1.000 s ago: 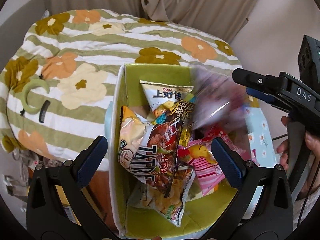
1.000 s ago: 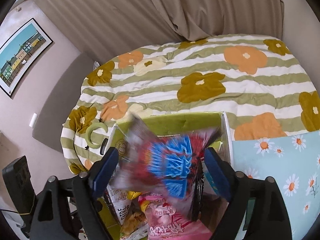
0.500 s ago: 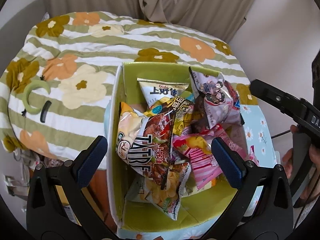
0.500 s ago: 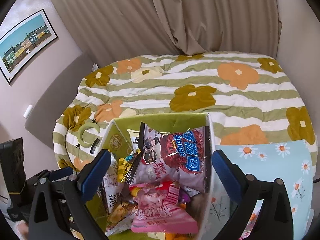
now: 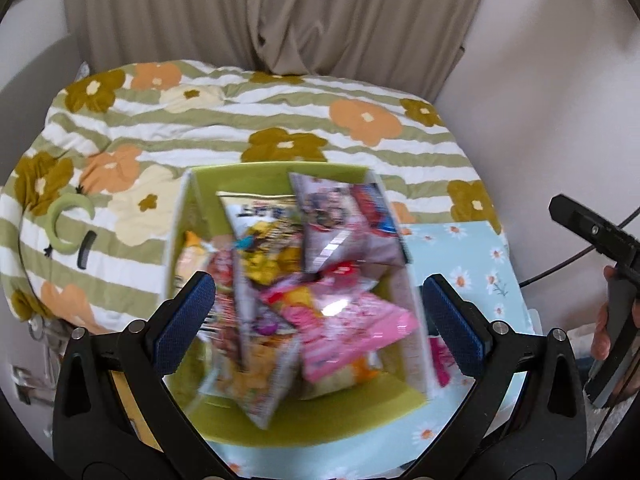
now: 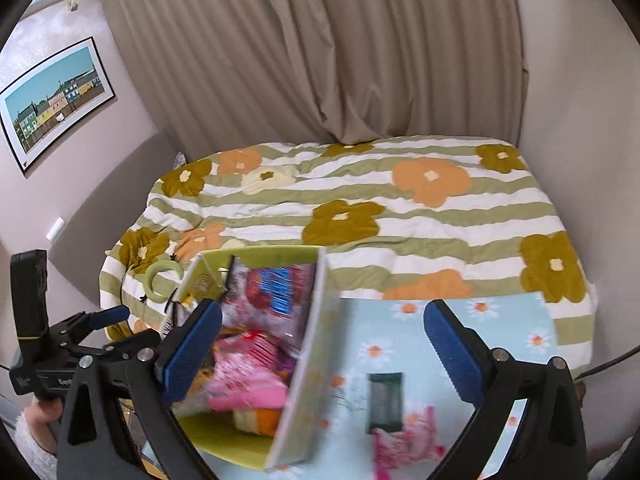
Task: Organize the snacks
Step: 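Move both tools back toward the last snacks on the tray, then grasp pink strawberry candy with right tool while left tool grasps dark-green packet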
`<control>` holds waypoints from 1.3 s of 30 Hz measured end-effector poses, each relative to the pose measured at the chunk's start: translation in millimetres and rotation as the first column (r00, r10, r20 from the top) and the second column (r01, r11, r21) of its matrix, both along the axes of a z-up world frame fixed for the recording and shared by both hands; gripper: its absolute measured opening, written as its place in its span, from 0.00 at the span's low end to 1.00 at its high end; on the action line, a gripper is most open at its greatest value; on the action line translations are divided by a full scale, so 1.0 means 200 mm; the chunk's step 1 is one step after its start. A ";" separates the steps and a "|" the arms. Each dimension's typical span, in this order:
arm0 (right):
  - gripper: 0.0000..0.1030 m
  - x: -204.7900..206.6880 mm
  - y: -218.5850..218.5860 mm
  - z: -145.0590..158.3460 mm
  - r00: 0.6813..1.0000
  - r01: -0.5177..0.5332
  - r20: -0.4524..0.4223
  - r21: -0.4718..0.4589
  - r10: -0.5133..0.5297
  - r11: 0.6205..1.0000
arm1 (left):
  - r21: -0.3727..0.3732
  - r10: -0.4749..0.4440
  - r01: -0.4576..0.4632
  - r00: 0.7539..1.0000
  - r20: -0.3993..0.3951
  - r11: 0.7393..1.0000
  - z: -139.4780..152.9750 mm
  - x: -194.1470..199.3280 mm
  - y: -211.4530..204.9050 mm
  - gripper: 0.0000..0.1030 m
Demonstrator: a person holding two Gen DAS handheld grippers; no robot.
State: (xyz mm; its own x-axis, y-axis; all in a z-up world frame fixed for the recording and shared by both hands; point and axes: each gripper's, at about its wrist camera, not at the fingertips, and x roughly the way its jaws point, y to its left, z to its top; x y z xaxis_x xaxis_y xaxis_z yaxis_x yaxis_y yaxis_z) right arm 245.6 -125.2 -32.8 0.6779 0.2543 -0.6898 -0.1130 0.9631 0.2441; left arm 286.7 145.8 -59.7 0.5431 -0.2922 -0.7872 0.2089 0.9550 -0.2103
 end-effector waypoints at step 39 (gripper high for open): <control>0.98 -0.42 -0.27 -1.17 0.925 -0.367 -0.174 -0.169 0.339 0.915 | -0.004 0.122 -0.125 0.975 -0.183 0.992 -0.86 -0.65 -0.90 0.98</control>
State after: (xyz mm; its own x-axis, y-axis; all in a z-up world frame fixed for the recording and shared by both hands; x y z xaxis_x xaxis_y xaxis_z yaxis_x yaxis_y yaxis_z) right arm 162.4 -178.6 -265.9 0.4629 0.3104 -0.8303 -0.4330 0.8965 0.0937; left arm 156.7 -35.0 -232.0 0.4234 -0.2443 -0.8724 0.0462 0.9675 -0.2485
